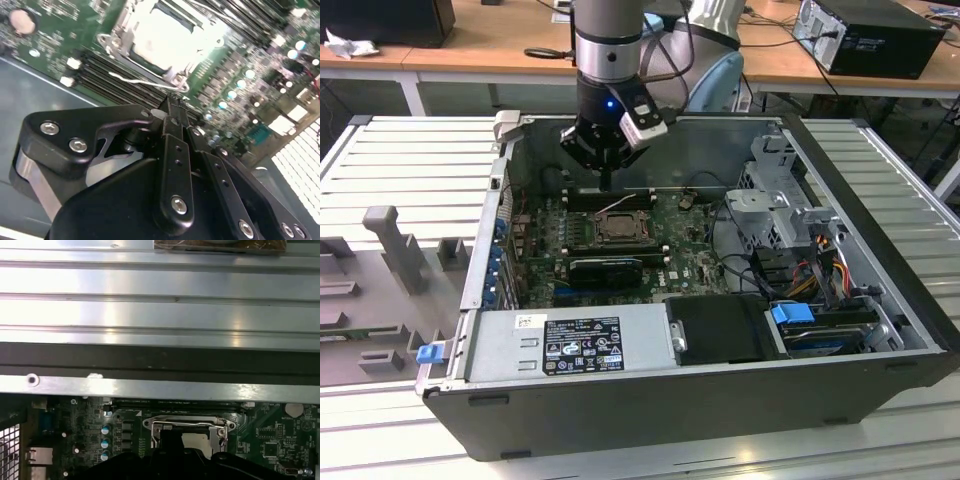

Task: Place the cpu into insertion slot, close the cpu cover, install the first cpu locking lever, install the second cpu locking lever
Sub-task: 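Install the first cpu locking lever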

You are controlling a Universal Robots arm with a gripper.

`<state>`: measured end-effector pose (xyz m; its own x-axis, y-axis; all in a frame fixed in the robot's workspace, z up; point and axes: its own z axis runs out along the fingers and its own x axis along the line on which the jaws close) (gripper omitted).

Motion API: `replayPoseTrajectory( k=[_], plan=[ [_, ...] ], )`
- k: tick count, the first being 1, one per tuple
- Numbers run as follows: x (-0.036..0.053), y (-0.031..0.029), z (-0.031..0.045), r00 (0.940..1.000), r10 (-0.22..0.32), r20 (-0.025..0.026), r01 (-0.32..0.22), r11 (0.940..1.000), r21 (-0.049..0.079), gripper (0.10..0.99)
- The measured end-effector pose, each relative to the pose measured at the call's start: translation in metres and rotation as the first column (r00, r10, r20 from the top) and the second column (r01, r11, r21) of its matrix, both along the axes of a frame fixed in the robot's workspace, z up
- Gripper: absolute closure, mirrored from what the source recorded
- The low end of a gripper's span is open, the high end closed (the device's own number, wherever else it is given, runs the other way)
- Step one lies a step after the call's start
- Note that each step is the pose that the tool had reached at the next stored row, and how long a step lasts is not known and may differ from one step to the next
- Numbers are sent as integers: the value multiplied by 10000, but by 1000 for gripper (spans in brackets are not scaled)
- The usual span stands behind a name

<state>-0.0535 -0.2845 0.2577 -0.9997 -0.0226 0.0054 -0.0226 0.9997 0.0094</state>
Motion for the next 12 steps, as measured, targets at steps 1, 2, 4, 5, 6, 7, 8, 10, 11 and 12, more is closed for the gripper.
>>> replayPoseTrajectory(
  k=[1, 2, 4, 5, 6, 7, 8, 10, 11, 12],
  plan=[
    [24, 0, -1, 10000, -2, 0, 2, 10000, 0, 980],
    [53, 0, -3, 10000, -1, 0, 1, 10000, 0, 980],
    [74, -1, -6, 10000, -3, 0, 3, 9999, 144, 980],
    [84, 0, -9, 10000, -5, 1, 5, 9994, 349, 980],
    [93, -2, -13, 10000, -5, 0, 5, 9990, 455, 980],
    [109, -4, -41, 10000, -3, 1, 3, 9988, 499, 980],
    [121, -5, -68, 10000, -4, 0, 4, 9988, 498, 980],
    [135, -5, -101, 10000, -4, 2, 4, 9988, 498, 980],
    [137, -5, -114, 10000, -5, 6, 4, 9988, 499, 980],
    [138, -4, -124, 10000, -6, 11, 6, 9988, 498, 980]
  ],
)
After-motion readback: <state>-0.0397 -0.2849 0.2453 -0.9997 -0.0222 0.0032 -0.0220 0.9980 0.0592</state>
